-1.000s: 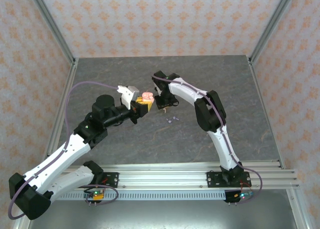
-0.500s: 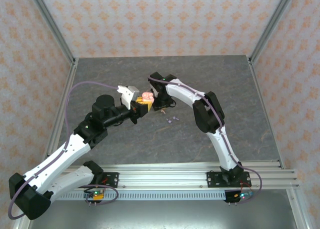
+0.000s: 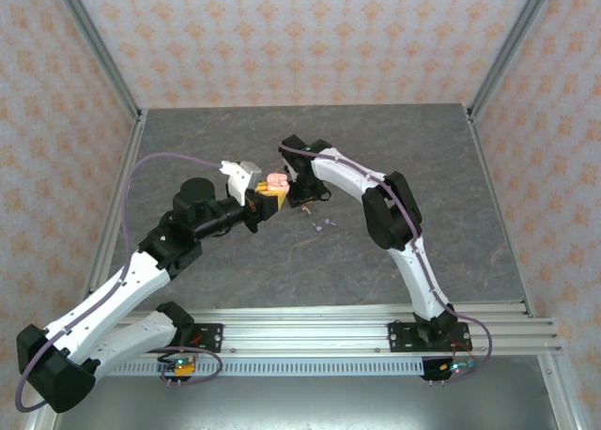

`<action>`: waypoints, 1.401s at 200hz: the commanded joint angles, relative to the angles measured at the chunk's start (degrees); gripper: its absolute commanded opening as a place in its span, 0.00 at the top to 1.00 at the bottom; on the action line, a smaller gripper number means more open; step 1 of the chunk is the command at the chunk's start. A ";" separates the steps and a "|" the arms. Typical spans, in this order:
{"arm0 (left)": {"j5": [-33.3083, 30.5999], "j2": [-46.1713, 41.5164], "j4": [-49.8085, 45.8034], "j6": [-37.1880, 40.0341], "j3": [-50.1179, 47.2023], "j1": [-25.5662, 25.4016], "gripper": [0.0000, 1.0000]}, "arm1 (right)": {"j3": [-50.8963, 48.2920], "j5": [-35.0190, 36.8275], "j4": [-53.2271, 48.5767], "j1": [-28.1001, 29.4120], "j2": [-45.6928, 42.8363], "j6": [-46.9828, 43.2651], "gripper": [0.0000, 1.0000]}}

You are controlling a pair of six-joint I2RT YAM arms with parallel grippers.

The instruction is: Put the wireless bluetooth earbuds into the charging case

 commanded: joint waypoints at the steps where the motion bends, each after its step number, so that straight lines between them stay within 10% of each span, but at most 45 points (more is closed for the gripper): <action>1: -0.15 -1.22 -0.91 1.31 1.83 -0.09 0.85 | -0.48 2.12 -1.58 0.69 -1.94 -0.08 0.63; 280: -2.38 1.86 -3.13 1.15 2.65 -0.09 0.85 | -8.29 3.59 2.16 -1.48 -4.05 6.33 0.82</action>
